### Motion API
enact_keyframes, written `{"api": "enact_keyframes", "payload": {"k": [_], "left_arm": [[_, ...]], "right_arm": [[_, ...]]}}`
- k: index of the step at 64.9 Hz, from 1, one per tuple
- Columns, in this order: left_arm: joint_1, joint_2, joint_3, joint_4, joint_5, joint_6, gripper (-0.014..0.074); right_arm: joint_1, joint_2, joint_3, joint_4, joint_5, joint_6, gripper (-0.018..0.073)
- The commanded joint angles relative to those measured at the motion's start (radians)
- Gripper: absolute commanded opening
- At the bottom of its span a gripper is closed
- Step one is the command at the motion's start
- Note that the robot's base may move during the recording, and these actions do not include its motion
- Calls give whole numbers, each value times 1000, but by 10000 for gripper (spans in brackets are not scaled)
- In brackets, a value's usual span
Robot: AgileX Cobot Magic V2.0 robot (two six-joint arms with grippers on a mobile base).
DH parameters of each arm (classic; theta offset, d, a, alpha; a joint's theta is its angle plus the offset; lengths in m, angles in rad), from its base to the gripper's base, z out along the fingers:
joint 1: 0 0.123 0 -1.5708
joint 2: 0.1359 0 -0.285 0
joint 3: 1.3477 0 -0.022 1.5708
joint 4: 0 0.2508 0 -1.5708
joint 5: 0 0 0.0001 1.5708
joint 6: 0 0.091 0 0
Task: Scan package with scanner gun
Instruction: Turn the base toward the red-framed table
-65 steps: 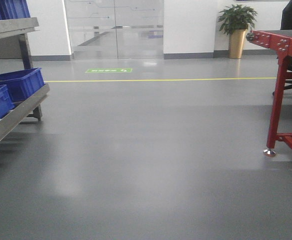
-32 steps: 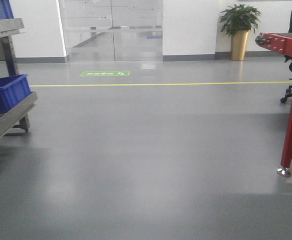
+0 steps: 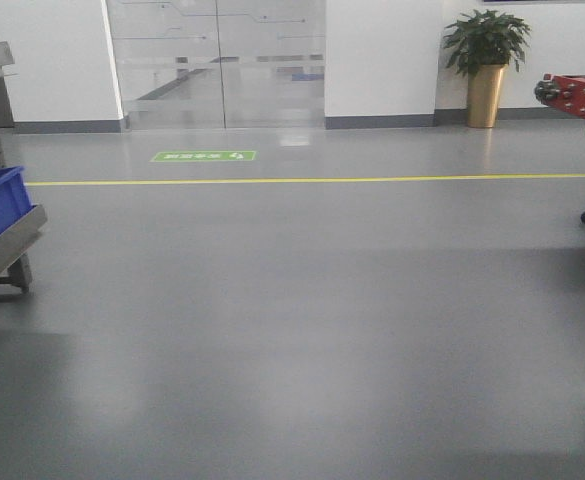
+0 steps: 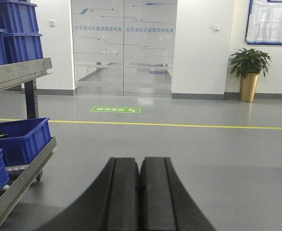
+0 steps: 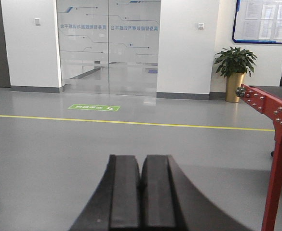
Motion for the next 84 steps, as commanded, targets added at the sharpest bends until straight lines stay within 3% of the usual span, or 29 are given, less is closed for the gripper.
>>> {"api": "enact_keyframes", "payload": {"k": [1, 84], "left_arm": [[-7, -4, -1, -2, -15, 2, -111], [-7, -4, -1, -2, -15, 2, -111]], "right_arm": [[-2, -2, -1, -6, -10, 1, -162], [-2, -2, -1, -6, -10, 1, -162]]}}
